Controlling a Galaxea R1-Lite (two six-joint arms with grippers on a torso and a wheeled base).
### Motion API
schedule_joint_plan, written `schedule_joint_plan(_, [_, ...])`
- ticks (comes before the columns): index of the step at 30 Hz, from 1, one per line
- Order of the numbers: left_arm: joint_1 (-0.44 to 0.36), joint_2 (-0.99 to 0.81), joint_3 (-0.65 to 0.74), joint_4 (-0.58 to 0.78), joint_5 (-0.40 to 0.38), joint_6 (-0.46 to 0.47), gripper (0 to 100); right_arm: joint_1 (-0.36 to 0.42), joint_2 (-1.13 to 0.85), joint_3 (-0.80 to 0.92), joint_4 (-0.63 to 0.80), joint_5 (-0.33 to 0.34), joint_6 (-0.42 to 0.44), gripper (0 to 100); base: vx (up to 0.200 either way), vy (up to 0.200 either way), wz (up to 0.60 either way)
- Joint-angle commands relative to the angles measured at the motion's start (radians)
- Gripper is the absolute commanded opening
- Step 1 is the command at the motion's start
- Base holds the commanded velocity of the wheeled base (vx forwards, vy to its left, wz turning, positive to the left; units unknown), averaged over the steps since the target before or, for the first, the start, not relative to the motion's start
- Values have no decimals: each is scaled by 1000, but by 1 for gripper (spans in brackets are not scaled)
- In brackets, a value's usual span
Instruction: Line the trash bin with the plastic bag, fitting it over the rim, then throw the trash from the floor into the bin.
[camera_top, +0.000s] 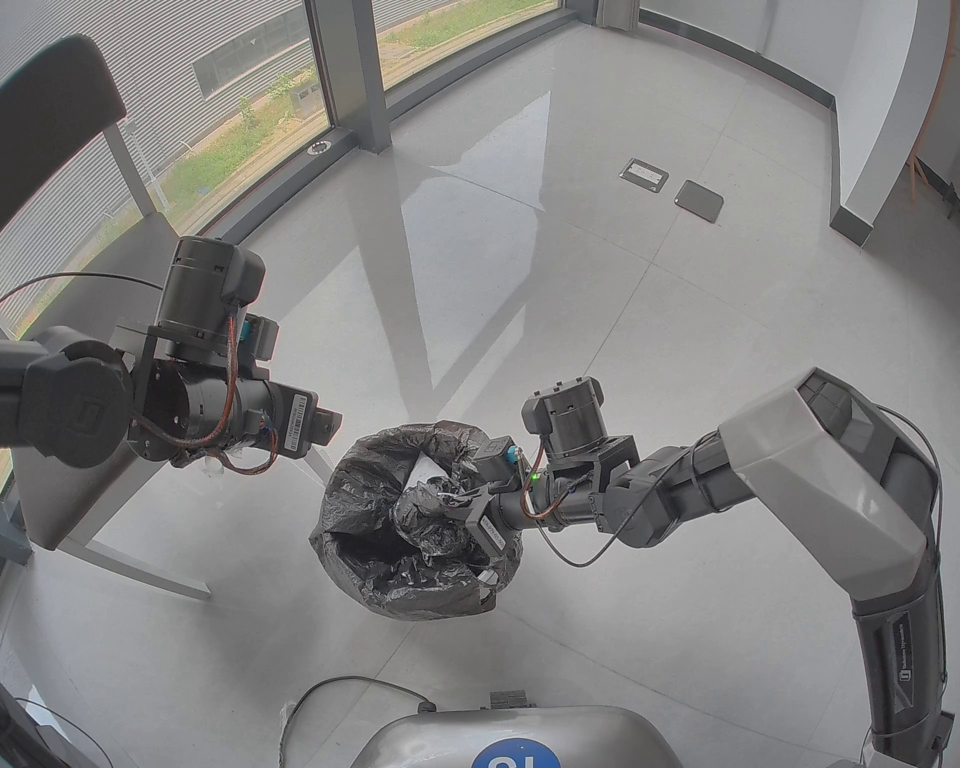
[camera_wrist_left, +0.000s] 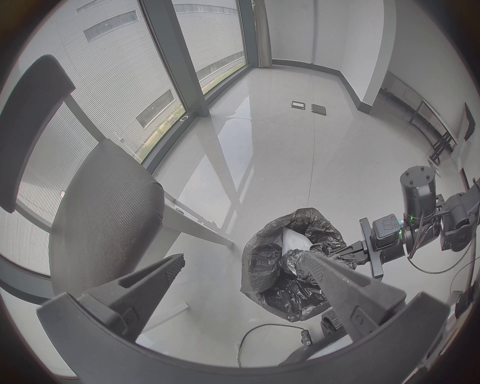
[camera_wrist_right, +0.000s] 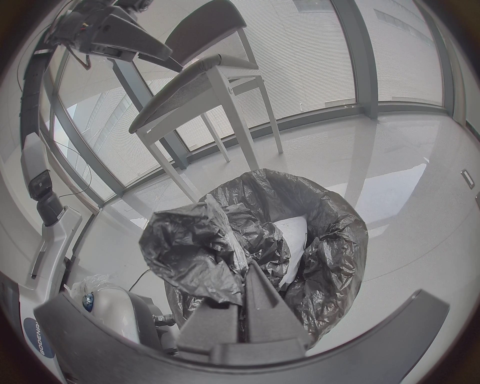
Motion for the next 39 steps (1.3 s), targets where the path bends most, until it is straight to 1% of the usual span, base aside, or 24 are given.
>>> schedule_joint_plan(1, [-3, -11, 9, -3, -1, 0, 100, 3, 35, -17, -4, 0, 12, 0, 0, 0, 0])
schedule_joint_plan(7, [-3, -25, 26, -3, -1, -2, 100, 9, 35, -28, -6, 0, 12, 0, 0, 0, 0])
schedule_joint_plan(8, [-3, -26, 27, -3, -1, -2, 100, 9, 35, -28, -6, 0, 12, 100, 0, 0, 0])
schedule_joint_plan(18, [-1, -35, 64, -24, -7, -6, 100, 9, 5, -15, -27, -3, 44, 100, 0, 0, 0])
schedule_joint_plan(21, [-5, -34, 72, -50, -14, -5, 100, 2, -50, 15, -26, -8, 46, 100, 0, 0, 0])
schedule_joint_plan(27, [-8, -34, 84, -55, -16, -5, 100, -20, -144, 92, -26, -23, 60, 100, 0, 0, 0])
schedule_joint_plan(28, [-11, -35, 84, -55, -16, -3, 100, -32, -196, 141, -26, -49, 77, 100, 0, 0, 0])
schedule_joint_plan(29, [-11, -35, 84, -55, -16, -3, 100, -32, -196, 141, -26, -49, 77, 100, 0, 0, 0])
schedule_joint_plan(30, [-18, -40, 86, -55, -16, -2, 100, -49, -258, 195, -26, -83, 90, 100, 0, 0, 0])
schedule_joint_plan(31, [-21, -42, 86, -55, -16, -2, 100, -53, -274, 209, -26, -95, 93, 100, 0, 0, 0])
schedule_joint_plan(32, [-28, -45, 90, -53, -16, -2, 100, -67, -314, 241, -26, -130, 104, 100, 0, 0, 0])
schedule_joint_plan(33, [-28, -46, 92, -53, -16, -2, 100, -70, -323, 247, -26, -141, 106, 100, 0, 0, 0])
schedule_joint_plan(34, [-31, -52, 98, -53, -14, 1, 100, -93, -379, 285, -26, -192, 124, 100, 0, 0, 0])
schedule_joint_plan(35, [-34, -60, 99, -52, -14, 0, 100, -112, -416, 311, -26, -219, 136, 100, 0, 0, 0])
schedule_joint_plan(36, [-34, -68, 98, -50, -14, -3, 100, -135, -455, 340, -24, -242, 150, 100, 0, 0, 0])
schedule_joint_plan(39, [-34, -95, 102, -41, -14, -12, 100, -207, -567, 431, -20, -284, 164, 100, 0, 0, 0])
